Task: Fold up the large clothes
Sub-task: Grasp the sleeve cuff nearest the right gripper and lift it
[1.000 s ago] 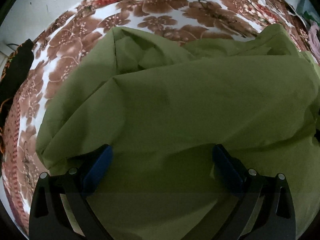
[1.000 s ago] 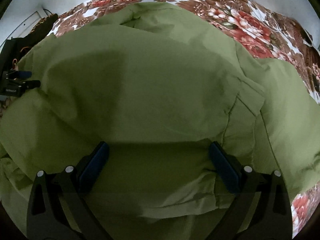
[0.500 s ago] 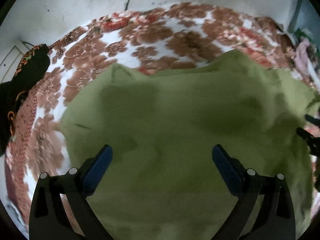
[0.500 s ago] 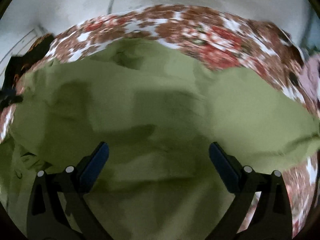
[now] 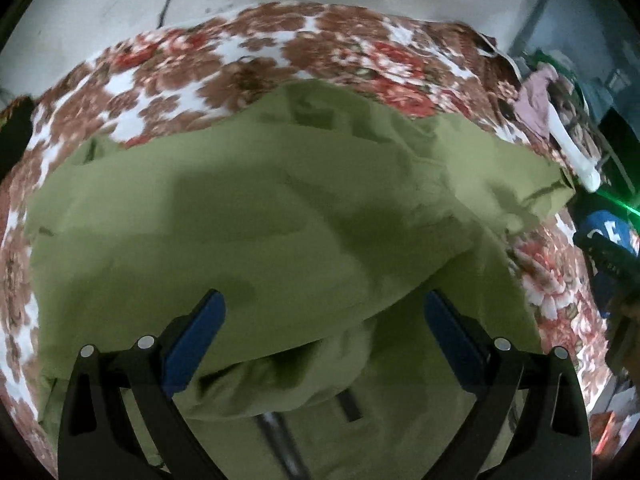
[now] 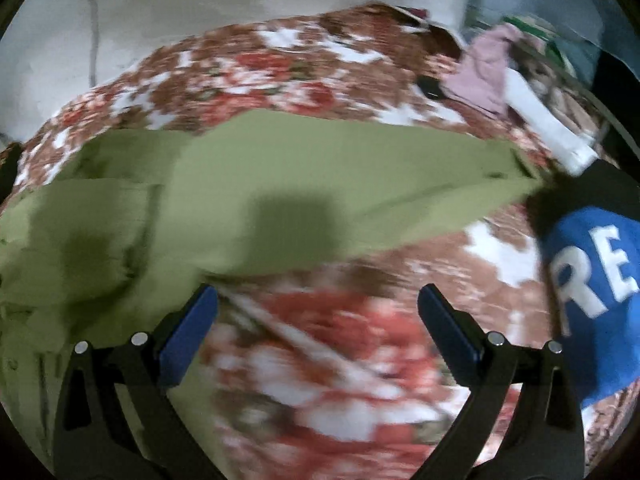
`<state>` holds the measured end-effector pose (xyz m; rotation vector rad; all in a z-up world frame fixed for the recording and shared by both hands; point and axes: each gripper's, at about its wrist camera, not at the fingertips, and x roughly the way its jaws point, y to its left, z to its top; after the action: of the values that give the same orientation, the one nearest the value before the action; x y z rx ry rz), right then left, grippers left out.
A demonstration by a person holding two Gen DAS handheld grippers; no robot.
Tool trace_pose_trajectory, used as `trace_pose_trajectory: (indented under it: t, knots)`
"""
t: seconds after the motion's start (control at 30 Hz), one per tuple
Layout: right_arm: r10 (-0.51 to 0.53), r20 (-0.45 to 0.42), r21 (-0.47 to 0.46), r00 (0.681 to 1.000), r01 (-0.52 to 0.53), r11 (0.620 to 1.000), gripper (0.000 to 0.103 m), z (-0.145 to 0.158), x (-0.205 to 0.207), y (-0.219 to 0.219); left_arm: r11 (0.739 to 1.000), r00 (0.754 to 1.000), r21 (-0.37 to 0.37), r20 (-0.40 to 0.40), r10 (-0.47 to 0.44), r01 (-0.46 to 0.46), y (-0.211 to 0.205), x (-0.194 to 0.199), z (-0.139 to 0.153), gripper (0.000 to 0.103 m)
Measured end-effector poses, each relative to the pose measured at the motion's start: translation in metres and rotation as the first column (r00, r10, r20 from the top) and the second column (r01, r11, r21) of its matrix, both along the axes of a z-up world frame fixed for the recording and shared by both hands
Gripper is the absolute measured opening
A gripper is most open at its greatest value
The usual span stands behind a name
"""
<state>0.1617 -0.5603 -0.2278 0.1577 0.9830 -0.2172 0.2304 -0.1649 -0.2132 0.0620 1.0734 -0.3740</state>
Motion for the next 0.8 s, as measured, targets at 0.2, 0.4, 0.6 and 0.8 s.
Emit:
trace_pose_trajectory:
  t: [0.2, 0.4, 0.6, 0.8]
  knots:
    - [-0.119, -0.050, 0.023, 0.992, 0.120, 0.993, 0.098, -0.012, -0.014, -0.076, 0.996, 0.997, 0.035, 0.025, -0.079, 0.078, -0.063, -0.003, -0.001, 0.098]
    - [-0.239, -0.056, 0.074, 0.969, 0.243, 0.967, 0.098, -0.016, -0.009, -0.146, 0.989, 0.989, 0.029, 0.027, -0.145, 0.144, -0.117, -0.001, -0.003, 0.098]
    - [-0.320, -0.046, 0.086, 0.946, 0.323, 0.943, 0.098, -0.020, 0.019, -0.197, 0.967, 0.968, 0.093, 0.062, -0.244, 0.238, -0.178, 0.010, -0.017, 0.098]
    - [-0.389, -0.060, 0.128, 0.919, 0.394, 0.910, 0.098, -0.043, 0.054, -0.233, 0.947, 0.951, 0.134, 0.073, -0.302, 0.291, -0.214, 0.026, -0.033, 0.098]
